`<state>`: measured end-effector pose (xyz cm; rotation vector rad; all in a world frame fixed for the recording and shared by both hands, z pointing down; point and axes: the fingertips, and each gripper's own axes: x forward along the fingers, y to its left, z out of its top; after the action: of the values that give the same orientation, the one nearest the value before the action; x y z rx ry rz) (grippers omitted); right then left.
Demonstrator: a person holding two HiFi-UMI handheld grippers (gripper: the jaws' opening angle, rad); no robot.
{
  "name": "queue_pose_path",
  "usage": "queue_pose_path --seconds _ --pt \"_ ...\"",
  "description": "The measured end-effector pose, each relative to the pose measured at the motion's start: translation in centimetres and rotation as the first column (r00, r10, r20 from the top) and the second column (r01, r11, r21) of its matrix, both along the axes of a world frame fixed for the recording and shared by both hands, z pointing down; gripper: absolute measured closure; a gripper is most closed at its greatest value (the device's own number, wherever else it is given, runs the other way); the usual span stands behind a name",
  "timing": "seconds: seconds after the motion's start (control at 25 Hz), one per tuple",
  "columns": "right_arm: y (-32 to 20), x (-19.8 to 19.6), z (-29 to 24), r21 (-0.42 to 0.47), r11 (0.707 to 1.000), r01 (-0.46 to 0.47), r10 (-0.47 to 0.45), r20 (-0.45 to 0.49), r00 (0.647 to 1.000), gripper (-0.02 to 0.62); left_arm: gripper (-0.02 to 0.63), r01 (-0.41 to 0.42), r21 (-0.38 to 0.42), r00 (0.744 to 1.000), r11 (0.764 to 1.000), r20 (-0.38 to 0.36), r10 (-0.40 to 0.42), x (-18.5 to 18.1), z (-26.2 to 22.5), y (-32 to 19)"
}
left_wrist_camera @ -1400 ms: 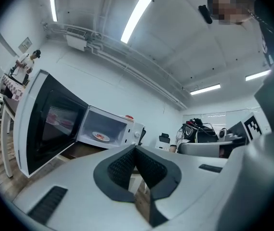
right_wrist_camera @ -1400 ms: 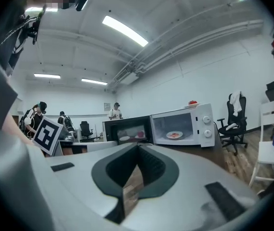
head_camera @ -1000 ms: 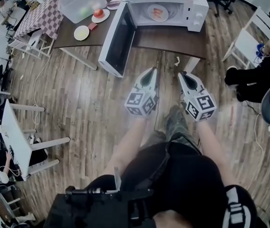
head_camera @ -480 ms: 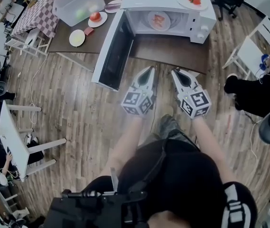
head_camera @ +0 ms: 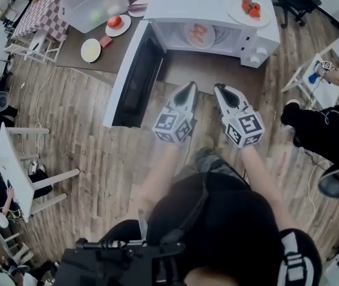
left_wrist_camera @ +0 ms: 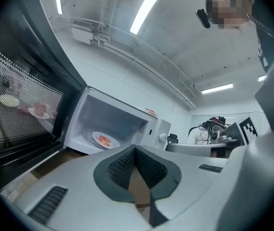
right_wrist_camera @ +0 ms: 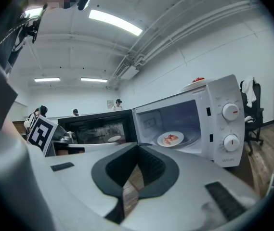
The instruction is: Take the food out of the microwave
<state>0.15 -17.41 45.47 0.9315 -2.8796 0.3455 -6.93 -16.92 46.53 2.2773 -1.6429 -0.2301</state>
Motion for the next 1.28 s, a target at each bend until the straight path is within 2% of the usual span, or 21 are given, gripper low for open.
queue_pose_path --seconds 0.36,0.52,0.6,1.0,1.28 --pt "-3.7 -0.1 1.3 -0.019 1.0 0.014 -0.014 0.003 1.0 0.597 0.604 0.032 -0.014 0.999 0.999 0.001 -0.032 0.0 1.1 -3.2" --pt "-4.4 -0.1 1.7 -0.026 1.0 0.009 -0.009 0.007 1.0 0.595 0.604 0.037 -0.024 0.999 0.999 -0.005 -0.037 0.1 1.8 -3.8" --pt "-4.7 -0.2 2.0 -0.035 0.999 0.011 -0.011 0.006 1.0 0.572 0.604 0.04 -0.03 0.999 0.999 -0.009 -0.041 0.0 2.1 -4.0" --pt "-6.9 -1.2 3.1 -0.059 0.998 0.003 -0.004 -0.01 1.0 0.572 0.604 0.056 -0.027 0.998 0.998 -0.013 -0.057 -1.1 2.6 -6.4" --pt "-8.8 -2.0 4.1 -0.121 0.992 -0.035 0.035 -0.004 0.999 0.572 0.604 0.051 -0.041 0.998 0.998 -0.028 -0.052 -2.1 2.9 -8.6"
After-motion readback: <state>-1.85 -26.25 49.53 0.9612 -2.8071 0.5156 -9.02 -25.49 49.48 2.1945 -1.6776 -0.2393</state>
